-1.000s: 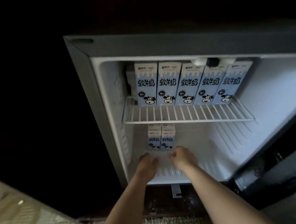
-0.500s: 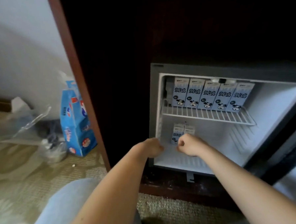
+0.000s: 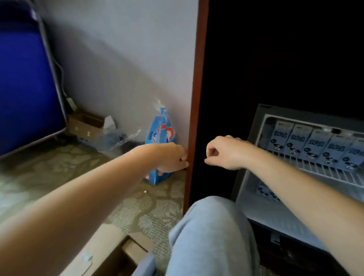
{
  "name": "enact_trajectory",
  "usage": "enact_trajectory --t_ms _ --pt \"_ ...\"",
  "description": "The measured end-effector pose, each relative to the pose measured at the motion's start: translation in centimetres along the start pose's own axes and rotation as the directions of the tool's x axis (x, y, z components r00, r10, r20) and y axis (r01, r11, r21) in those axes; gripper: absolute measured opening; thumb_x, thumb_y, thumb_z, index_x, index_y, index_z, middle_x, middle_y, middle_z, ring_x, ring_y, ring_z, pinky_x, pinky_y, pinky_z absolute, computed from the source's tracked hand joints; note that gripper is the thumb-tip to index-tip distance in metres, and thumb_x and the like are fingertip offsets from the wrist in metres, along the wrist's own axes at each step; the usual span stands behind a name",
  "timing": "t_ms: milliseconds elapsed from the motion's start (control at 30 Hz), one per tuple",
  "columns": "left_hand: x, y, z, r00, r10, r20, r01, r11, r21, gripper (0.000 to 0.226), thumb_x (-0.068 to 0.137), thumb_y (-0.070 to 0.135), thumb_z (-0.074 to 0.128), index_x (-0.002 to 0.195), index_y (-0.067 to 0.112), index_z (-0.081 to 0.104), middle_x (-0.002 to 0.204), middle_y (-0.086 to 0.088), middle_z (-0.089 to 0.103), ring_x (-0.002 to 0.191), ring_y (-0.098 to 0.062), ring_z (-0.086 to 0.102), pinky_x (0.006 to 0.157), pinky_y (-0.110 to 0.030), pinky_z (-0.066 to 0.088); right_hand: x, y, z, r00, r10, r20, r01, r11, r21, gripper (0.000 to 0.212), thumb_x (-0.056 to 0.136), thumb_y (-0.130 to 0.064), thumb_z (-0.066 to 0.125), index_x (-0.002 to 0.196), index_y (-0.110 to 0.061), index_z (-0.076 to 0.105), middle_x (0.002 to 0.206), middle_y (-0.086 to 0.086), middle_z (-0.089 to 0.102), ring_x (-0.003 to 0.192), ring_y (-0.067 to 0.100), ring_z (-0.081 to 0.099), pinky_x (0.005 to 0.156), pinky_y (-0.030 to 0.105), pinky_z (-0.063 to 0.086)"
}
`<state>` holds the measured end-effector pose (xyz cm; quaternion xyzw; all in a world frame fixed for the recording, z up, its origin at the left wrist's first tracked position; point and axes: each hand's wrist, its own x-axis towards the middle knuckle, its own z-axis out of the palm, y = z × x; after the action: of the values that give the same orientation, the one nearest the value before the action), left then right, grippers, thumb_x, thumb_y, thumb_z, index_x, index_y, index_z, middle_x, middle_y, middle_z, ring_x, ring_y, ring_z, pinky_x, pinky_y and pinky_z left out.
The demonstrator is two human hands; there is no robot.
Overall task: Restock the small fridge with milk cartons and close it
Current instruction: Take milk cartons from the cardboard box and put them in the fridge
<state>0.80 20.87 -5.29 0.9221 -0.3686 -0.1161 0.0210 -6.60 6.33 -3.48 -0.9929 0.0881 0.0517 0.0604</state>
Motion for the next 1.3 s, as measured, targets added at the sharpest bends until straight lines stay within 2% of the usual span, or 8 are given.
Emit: enact_trajectory --t_ms 167,367,633,767,900,1000,1067,1300 --pt "-5.8 -5.7 1.1 0.992 -0.079 0.1 0.069 0.992 0.106 0.041 0.098 0.039 0.036 0.131 0.017 0.047 0.127 -0.011 0.056 0.112 -0.031 0.055 0.098 -0.042 0.044 -0.3 -7.3 1.0 0.988 -0.145 0.052 0.148 0.987 -0.056 0.017 0.089 -0.044 0.056 0.096 -0.029 0.061 0.109 -0.003 0.064 0.102 0.024 0.061 0.084 0.03 0.045" --pt "-13.6 -9.2 6.1 0.966 -0.145 0.214 0.139 0.989 0.045 0.042 0.101 0.031 0.034 0.14 0.015 0.039 0.139 -0.005 0.048 0.125 -0.022 0.048 0.102 -0.03 0.037 -1.2 -14.6 6.8 0.922 -0.317 0.223 0.328 0.945 -0.011 0.016 0.092 -0.041 0.054 0.099 -0.028 0.058 0.114 0.0 0.061 0.104 0.025 0.057 0.088 0.038 0.046" --pt "-20.3 -13.8 17.7 0.888 -0.252 0.385 0.304 0.949 -0.081 0.042 0.099 0.039 0.034 0.134 0.018 0.042 0.131 -0.007 0.054 0.116 -0.024 0.053 0.1 -0.04 0.043 -4.1 -20.5 18.1 0.774 -0.412 0.481 0.405 0.906 0.124 0.025 0.094 -0.034 0.051 0.116 -0.023 0.058 0.115 0.003 0.062 0.104 0.022 0.057 0.092 0.04 0.048" --pt "-22.6 -13.9 23.1 0.838 -0.304 0.453 0.376 0.923 -0.078 0.037 0.1 0.034 0.035 0.125 0.012 0.049 0.122 -0.008 0.058 0.109 -0.025 0.056 0.095 -0.036 0.045 -5.3 -21.7 22.2 0.703 -0.484 0.521 0.461 0.868 0.184 0.031 0.096 -0.025 0.05 0.126 -0.021 0.054 0.122 0.005 0.059 0.109 0.023 0.056 0.092 0.039 0.048" --pt "-24.8 -13.6 27.0 0.837 -0.359 0.413 0.419 0.906 -0.061 0.03 0.1 0.026 0.038 0.114 0.008 0.057 0.114 -0.006 0.06 0.101 -0.022 0.058 0.086 -0.031 0.047 -6.7 -22.1 26.0 0.641 -0.519 0.566 0.468 0.848 0.249 0.039 0.097 -0.02 0.048 0.135 -0.026 0.048 0.135 0.004 0.053 0.12 0.023 0.051 0.097 0.04 0.046" --pt "-26.7 -13.2 28.8 0.84 -0.476 0.26 0.523 0.838 -0.155 0.024 0.098 0.025 0.038 0.089 0.02 0.059 0.093 0.003 0.062 0.082 -0.017 0.058 0.067 -0.027 0.044 -7.5 -22.2 27.9 0.6 -0.535 0.594 0.469 0.837 0.28 0.043 0.097 -0.02 0.047 0.14 -0.029 0.043 0.14 0.005 0.049 0.121 0.023 0.051 0.099 0.04 0.045" --pt "-27.9 -12.8 30.0 0.844 -0.51 0.168 0.534 0.827 -0.173 0.027 0.097 0.029 0.038 0.083 0.022 0.06 0.091 0.004 0.066 0.084 -0.018 0.062 0.063 -0.027 0.042 -7.6 -22.4 28.6 0.574 -0.557 0.6 0.513 0.816 0.267 0.043 0.098 -0.023 0.046 0.14 -0.028 0.042 0.139 0.005 0.05 0.121 0.023 0.051 0.1 0.041 0.045" --pt "-29.1 -11.5 33.5 0.884 -0.465 -0.046 0.444 0.867 -0.226 0.06 0.085 0.047 0.006 0.09 0.027 0.062 0.098 0.009 0.064 0.091 -0.013 0.063 0.079 -0.031 0.043 -7.6 -22.6 29.8 0.578 -0.59 0.564 0.573 0.785 0.233 0.038 0.098 -0.026 0.046 0.136 -0.025 0.043 0.126 0.006 0.058 0.11 0.022 0.055 0.091 0.04 0.047"
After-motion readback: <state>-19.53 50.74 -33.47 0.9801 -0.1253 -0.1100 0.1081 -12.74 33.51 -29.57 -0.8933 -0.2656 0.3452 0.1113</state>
